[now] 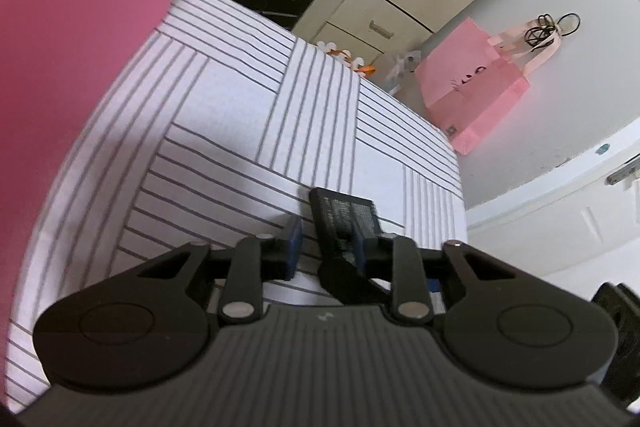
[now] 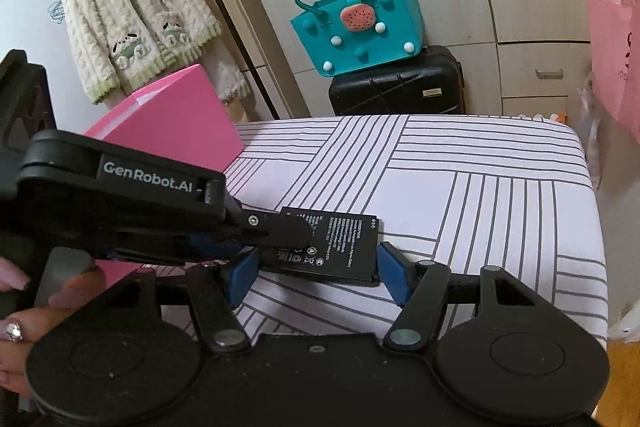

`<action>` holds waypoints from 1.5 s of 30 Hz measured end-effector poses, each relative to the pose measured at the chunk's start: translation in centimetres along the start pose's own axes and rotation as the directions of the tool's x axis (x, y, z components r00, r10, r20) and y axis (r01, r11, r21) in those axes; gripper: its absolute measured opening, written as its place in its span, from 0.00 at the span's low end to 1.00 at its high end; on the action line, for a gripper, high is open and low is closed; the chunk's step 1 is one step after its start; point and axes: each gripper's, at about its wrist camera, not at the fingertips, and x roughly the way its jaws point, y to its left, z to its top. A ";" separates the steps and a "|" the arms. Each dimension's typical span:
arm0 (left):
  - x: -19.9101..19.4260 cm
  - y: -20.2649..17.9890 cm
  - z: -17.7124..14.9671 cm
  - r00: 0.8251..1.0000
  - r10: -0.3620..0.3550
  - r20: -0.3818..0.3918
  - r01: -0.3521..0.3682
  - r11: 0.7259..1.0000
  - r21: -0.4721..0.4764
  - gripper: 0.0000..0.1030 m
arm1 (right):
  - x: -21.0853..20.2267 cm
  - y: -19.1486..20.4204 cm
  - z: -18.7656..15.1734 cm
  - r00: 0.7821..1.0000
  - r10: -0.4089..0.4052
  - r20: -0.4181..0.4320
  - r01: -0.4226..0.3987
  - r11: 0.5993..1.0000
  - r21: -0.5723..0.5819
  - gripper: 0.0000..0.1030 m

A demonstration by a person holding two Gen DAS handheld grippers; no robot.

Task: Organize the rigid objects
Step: 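Grasp the black phone battery with the left gripper and lift it, then carry the black battery with the left gripper over the pink box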

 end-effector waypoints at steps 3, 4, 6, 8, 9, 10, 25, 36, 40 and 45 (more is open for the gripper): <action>0.2 0.2 -0.2 1.000 -0.006 0.008 0.006 1.000 -0.027 0.18 | 0.1 0.4 -0.2 1.000 -0.013 0.008 0.014 1.000 -0.027 0.68; 0.2 0.2 -0.3 1.000 -0.007 0.011 0.007 0.999 -0.034 0.18 | 0.1 0.4 -0.2 1.000 -0.017 0.010 0.017 0.999 -0.034 0.68; 0.2 0.3 -0.4 1.000 -0.011 0.016 0.012 0.999 -0.040 0.18 | 0.0 0.6 -0.2 1.000 -0.023 0.013 0.024 0.999 -0.046 0.68; 0.2 0.3 -0.5 1.000 -0.015 0.018 0.016 0.999 -0.042 0.18 | -0.1 0.7 -0.4 1.000 -0.028 0.015 0.028 0.998 -0.049 0.68; 0.2 0.3 -0.6 1.000 -0.015 0.019 0.016 0.999 -0.036 0.18 | -0.2 0.7 -0.4 1.000 -0.028 0.014 0.028 0.999 -0.047 0.68; 0.2 0.2 -0.6 1.000 -0.013 0.022 0.014 0.999 -0.030 0.18 | -0.3 0.7 -0.4 1.000 -0.027 0.013 0.028 0.999 -0.043 0.68; -4.7 -1.8 -2.1 0.998 -0.041 0.057 0.035 0.996 0.087 0.18 | -4.6 3.8 -0.3 0.998 -0.058 0.039 0.061 0.996 -0.062 0.68; -11.7 -2.6 -3.6 0.986 -0.099 0.134 0.080 0.987 0.140 0.18 | -9.3 9.3 0.3 0.989 -0.098 0.113 0.117 0.977 -0.175 0.68; -14.1 -2.3 -4.5 0.983 -0.088 0.159 0.065 0.987 0.149 0.18 | -10.2 10.8 0.5 0.991 -0.083 0.103 0.103 0.974 -0.203 0.68; -17.2 -1.4 -4.6 0.977 -0.073 0.202 0.042 0.987 0.156 0.18 | -10.5 12.8 0.8 0.992 -0.033 0.121 0.061 0.971 -0.231 0.68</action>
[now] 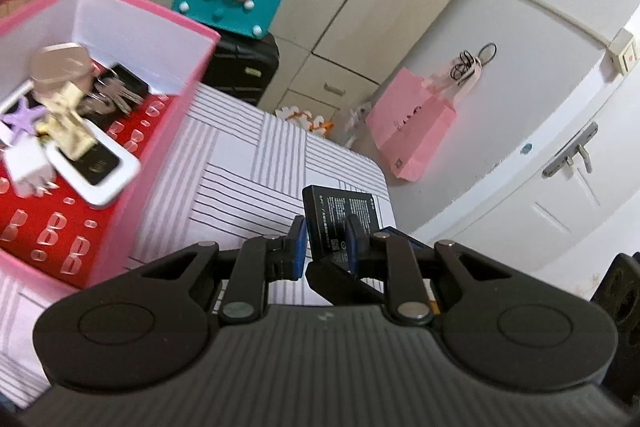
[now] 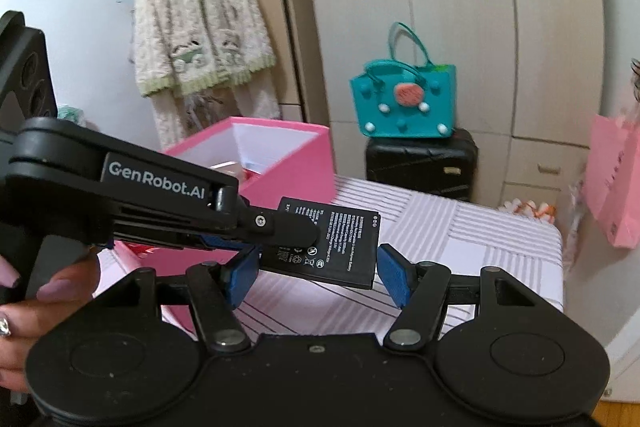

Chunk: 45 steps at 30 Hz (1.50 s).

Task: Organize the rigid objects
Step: 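Carry the black battery with the left gripper over the pink box, then lower the black battery into the box and open the left gripper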

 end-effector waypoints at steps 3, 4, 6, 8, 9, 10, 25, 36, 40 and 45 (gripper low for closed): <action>-2.0 0.6 0.3 0.999 0.016 0.031 -0.016 1.000 -0.007 0.18 | 0.1 1.5 0.8 1.000 0.020 0.009 -0.020 0.999 -0.037 0.68; -2.6 0.8 0.5 0.999 0.021 0.043 -0.021 1.000 -0.009 0.18 | 0.2 2.0 1.0 1.000 0.027 0.014 -0.027 0.998 -0.051 0.68; -3.7 1.2 1.0 0.997 0.034 0.065 -0.034 0.999 -0.009 0.18 | 0.4 2.9 1.7 0.999 0.047 0.024 -0.045 0.996 -0.077 0.68; -4.9 1.7 1.5 0.995 0.044 0.087 -0.044 0.999 -0.005 0.18 | 0.7 3.7 2.3 0.997 0.072 0.035 -0.069 0.993 -0.095 0.68; -5.4 2.2 1.8 0.994 0.046 0.099 -0.046 0.999 -0.006 0.18 | 0.9 4.1 2.7 0.996 0.085 0.042 -0.080 0.991 -0.108 0.68; -6.0 2.7 2.0 0.993 0.047 0.110 -0.046 0.999 -0.012 0.18 | 1.1 4.5 3.0 0.994 0.095 0.046 -0.089 0.989 -0.117 0.68; -6.4 9.5 8.9 0.967 0.207 0.147 -0.204 0.978 -0.036 0.18 | 10.7 8.3 9.1 0.966 0.254 -0.035 -0.256 0.946 -0.196 0.68; -2.1 16.8 13.5 0.963 0.264 0.052 -0.256 0.959 -0.125 0.18 | 19.6 10.3 11.2 0.955 0.228 -0.190 -0.275 0.921 -0.275 0.68; -0.6 18.7 14.1 0.959 0.281 0.020 -0.277 0.953 -0.122 0.18 | 22.1 10.5 11.5 0.939 0.223 -0.263 -0.294 0.916 -0.272 0.68; 0.6 19.5 14.2 0.951 0.309 0.003 -0.308 0.947 -0.086 0.18 | 24.2 10.7 11.5 0.925 0.218 -0.311 -0.309 0.909 -0.279 0.68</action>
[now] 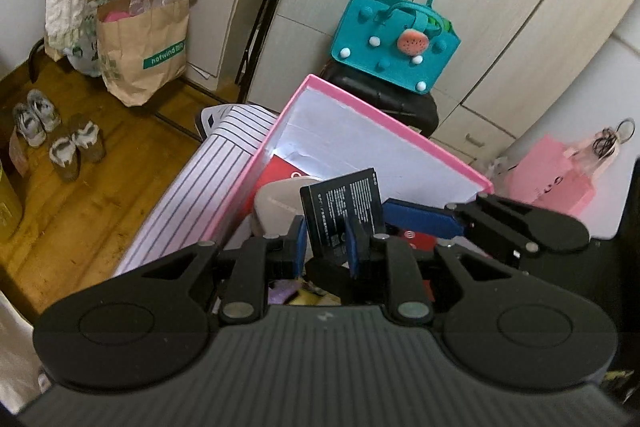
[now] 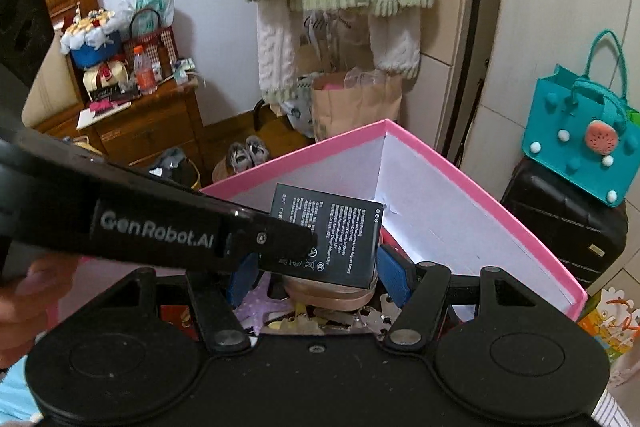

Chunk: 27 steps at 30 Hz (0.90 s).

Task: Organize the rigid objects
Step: 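Lower the black battery into the box and open the left gripper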

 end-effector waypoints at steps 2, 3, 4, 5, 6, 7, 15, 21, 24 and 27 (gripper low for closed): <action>0.6 0.1 0.1 1.000 0.003 -0.014 -0.003 1.000 0.010 0.21 | 0.7 0.1 0.2 1.000 -0.010 -0.009 0.010 1.000 -0.018 0.68; 1.0 0.2 0.1 1.000 0.004 -0.021 -0.003 1.000 0.008 0.20 | 1.2 0.2 0.3 1.000 -0.023 -0.011 0.022 0.999 -0.031 0.68; 1.1 0.2 0.2 1.000 0.007 -0.013 -0.007 1.000 0.012 0.19 | 1.4 0.2 0.3 0.999 -0.035 -0.010 0.035 0.999 -0.039 0.67; 1.1 0.0 0.2 1.000 0.011 -0.007 -0.011 1.000 0.024 0.19 | 1.5 0.1 0.4 0.999 -0.033 -0.016 0.032 0.999 -0.038 0.67; 1.1 -0.1 0.2 1.000 0.011 0.001 -0.011 1.000 0.029 0.22 | 1.5 0.0 0.4 1.000 -0.027 -0.014 0.027 0.999 -0.033 0.67; 1.1 -0.1 0.2 1.000 0.008 0.007 -0.008 1.000 0.026 0.21 | 1.3 -0.1 0.5 1.000 -0.030 -0.003 0.030 0.999 -0.031 0.67; -0.6 -0.1 -0.4 1.000 0.006 0.028 -0.007 0.999 0.045 0.23 | -2.7 -0.6 -1.2 0.998 -0.019 0.066 0.016 0.999 0.046 0.67; -4.0 -1.2 -1.4 0.998 0.014 0.069 -0.020 0.996 0.086 0.23 | -6.5 1.0 -2.5 0.991 -0.093 0.097 0.091 0.996 0.023 0.68; -6.3 -2.3 -2.0 0.994 0.020 0.105 -0.031 0.993 0.113 0.23 | -8.5 1.9 -2.8 0.988 -0.112 0.106 0.109 0.994 0.027 0.69; -7.6 -2.9 -2.6 0.997 0.018 0.078 -0.027 0.993 0.118 0.23 | -10.5 2.8 -3.3 0.983 -0.164 0.084 0.159 0.985 0.062 0.70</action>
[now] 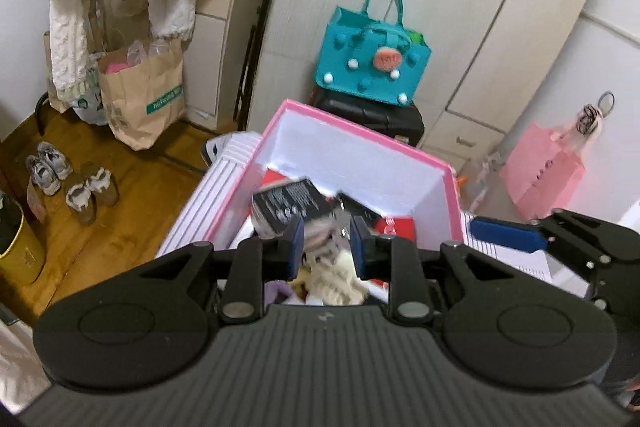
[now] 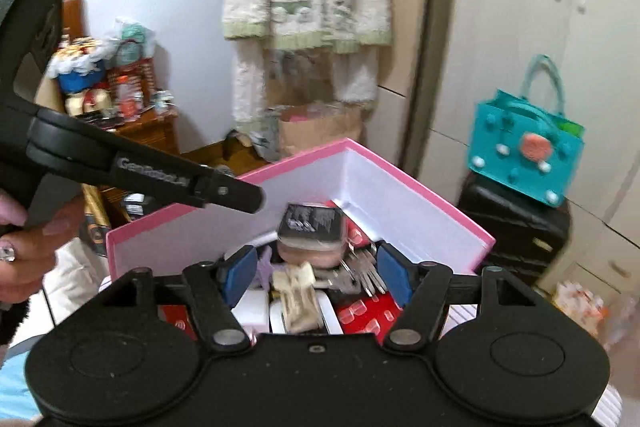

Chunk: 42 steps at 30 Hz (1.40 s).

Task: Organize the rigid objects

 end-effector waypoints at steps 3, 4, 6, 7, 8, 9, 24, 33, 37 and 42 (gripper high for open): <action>-1.6 -1.0 -0.8 1.000 0.016 -0.009 -0.016 0.998 0.054 0.23 | -1.8 0.6 -0.7 0.997 -0.068 -0.024 0.069 0.997 0.026 0.73; -2.2 -1.3 -1.1 1.000 0.014 -0.013 -0.013 0.998 0.062 0.23 | -2.4 0.6 -0.9 0.996 -0.080 -0.030 0.081 0.996 0.038 0.75; -3.6 -1.9 -1.8 1.000 0.001 -0.013 0.000 0.996 0.090 0.25 | -3.4 0.4 -1.3 0.995 -0.080 -0.059 0.085 0.993 0.086 0.79; -4.2 -2.2 -2.1 1.000 -0.002 -0.011 0.003 0.994 0.107 0.28 | -3.8 0.4 -1.5 0.995 -0.075 -0.072 0.083 0.991 0.104 0.79; -4.7 -2.5 -2.4 1.000 -0.004 -0.013 0.005 0.992 0.124 0.29 | -4.3 0.4 -1.8 0.994 -0.073 -0.084 0.083 0.989 0.120 0.82; -5.2 -2.7 -2.7 1.000 -0.010 -0.024 0.013 0.991 0.134 0.31 | -4.8 0.4 -2.0 0.992 -0.080 -0.099 0.094 0.986 0.138 0.87; -12.5 -5.4 -9.0 0.997 -0.031 0.074 0.007 0.955 0.297 0.53 | -16.6 6.6 -8.1 0.967 -0.219 0.130 0.186 0.957 0.224 0.89; -14.6 -6.4 -12.9 0.979 -0.020 0.201 -0.049 0.942 0.333 0.65 | -16.9 8.4 -11.6 0.920 -0.384 0.082 0.343 0.887 0.311 0.89; -15.0 -6.4 -13.8 0.978 -0.023 0.207 -0.047 0.944 0.327 0.70 | -17.8 9.1 -12.6 0.901 -0.426 0.083 0.380 0.866 0.326 0.89; -14.8 -6.6 -14.6 0.981 -0.030 0.192 -0.037 0.941 0.336 0.88 | -18.4 8.9 -13.3 0.900 -0.427 0.092 0.366 0.853 0.373 0.89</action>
